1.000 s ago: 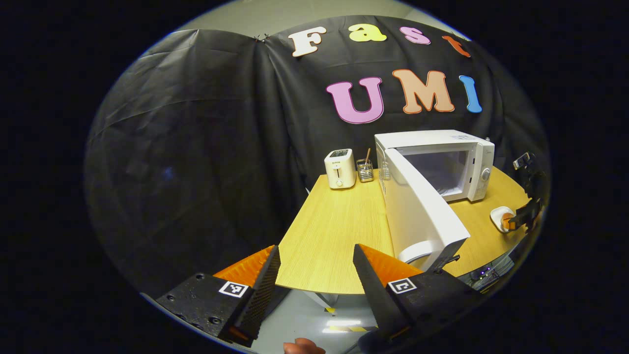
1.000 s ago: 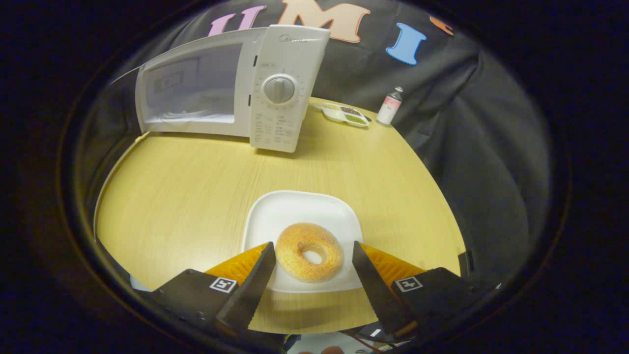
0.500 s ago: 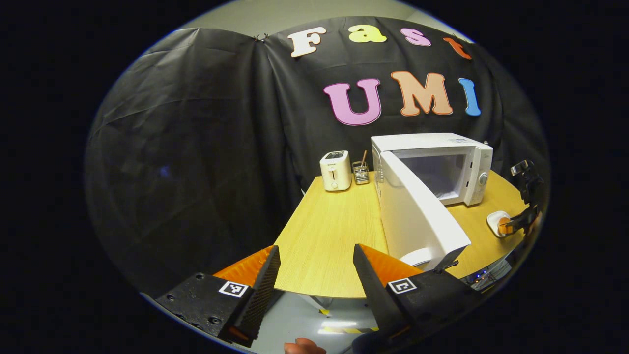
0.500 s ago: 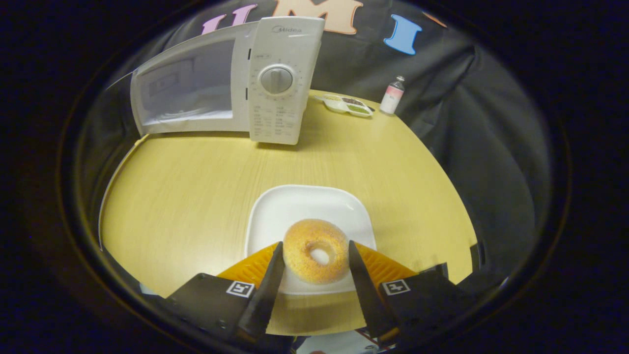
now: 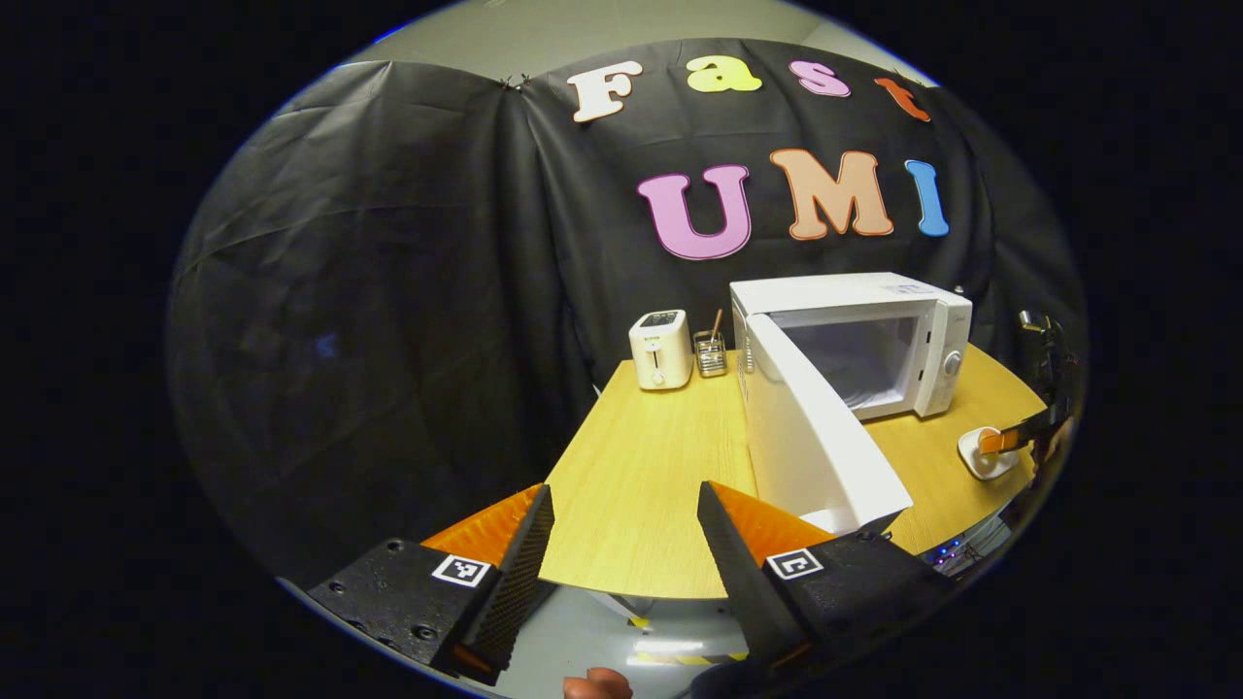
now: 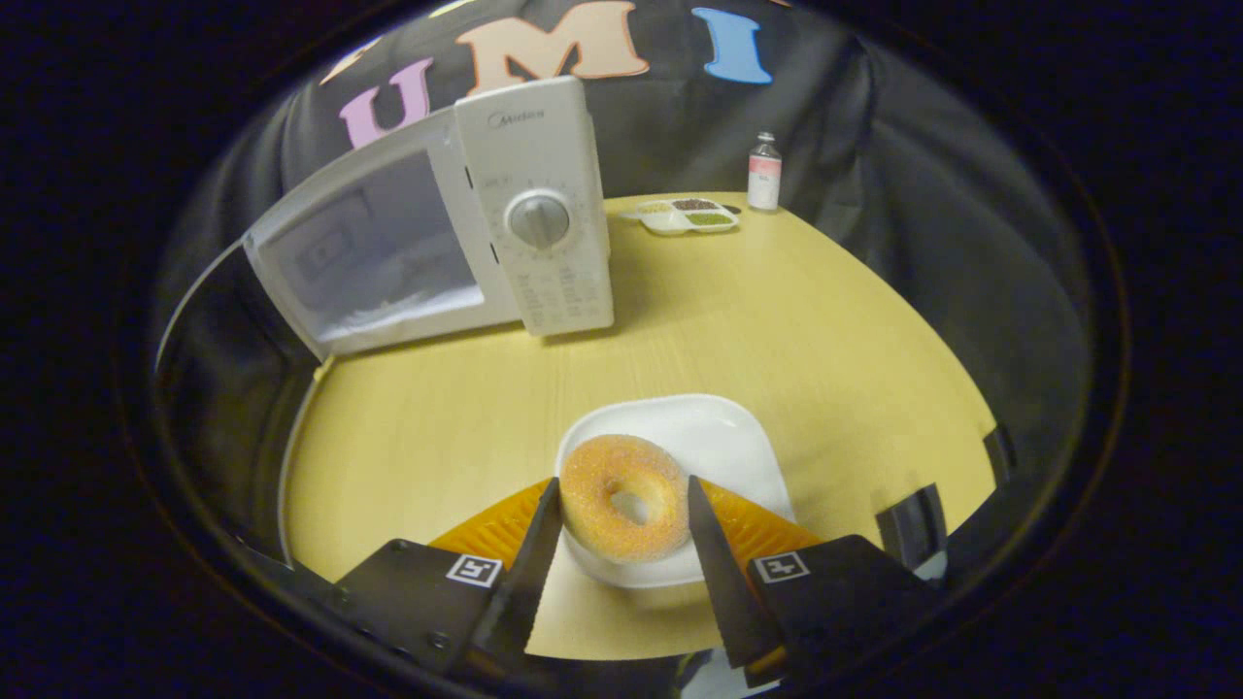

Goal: Open the microwave oven with the left hand, put the food in, and close the microwave oven.

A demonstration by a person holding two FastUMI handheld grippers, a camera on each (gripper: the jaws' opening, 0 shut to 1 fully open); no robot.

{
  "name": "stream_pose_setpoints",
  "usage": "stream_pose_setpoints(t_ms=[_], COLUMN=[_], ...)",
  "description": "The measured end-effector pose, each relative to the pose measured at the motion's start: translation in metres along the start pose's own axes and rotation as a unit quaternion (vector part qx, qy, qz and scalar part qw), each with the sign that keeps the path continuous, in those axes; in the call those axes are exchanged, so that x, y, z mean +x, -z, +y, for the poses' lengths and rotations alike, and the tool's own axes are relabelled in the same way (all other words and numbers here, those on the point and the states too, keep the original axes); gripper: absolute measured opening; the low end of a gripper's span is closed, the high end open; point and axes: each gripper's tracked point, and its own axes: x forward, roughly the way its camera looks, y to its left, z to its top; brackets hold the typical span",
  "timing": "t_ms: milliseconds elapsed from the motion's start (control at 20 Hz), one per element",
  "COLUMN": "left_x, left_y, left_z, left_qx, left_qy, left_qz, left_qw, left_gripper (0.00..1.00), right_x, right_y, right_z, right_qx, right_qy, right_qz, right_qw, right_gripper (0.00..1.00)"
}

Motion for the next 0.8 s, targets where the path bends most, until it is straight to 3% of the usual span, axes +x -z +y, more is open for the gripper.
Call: stream_pose_setpoints(t_ms=[100,150,400,650,700,800], left_x=[0.000,0.001,0.008,0.012,0.012,0.010], left_y=[-0.009,-0.009,-0.011,-0.022,-0.027,-0.033], left_z=[-0.004,-0.006,-0.014,-0.007,-0.006,-0.007], left_qx=[0.004,0.005,-0.015,-0.039,-0.038,-0.037], left_qy=[0.001,0.003,0.011,0.003,0.002,0.002], left_qz=[-0.011,-0.011,-0.011,-0.023,-0.030,-0.039], left_qw=[1.000,1.000,1.000,0.999,0.999,0.999], left_gripper=[0.88,0.88,0.88,0.88,0.92,0.88], right_x=[-0.004,-0.006,-0.007,0.011,0.016,0.026], right_y=[-0.018,-0.027,-0.061,-0.085,-0.091,-0.101], right_z=[0.020,0.031,0.094,0.168,0.181,0.202], right_qx=[0.043,0.060,0.130,0.197,0.213,0.231], right_qy=[-0.027,-0.041,-0.111,-0.158,-0.165,-0.164], right_qz=[-0.013,-0.018,-0.028,-0.034,-0.037,-0.049], right_qw=[0.999,0.997,0.985,0.967,0.962,0.958], right_gripper=[0.78,0.73,0.73,0.72,0.72,0.72])
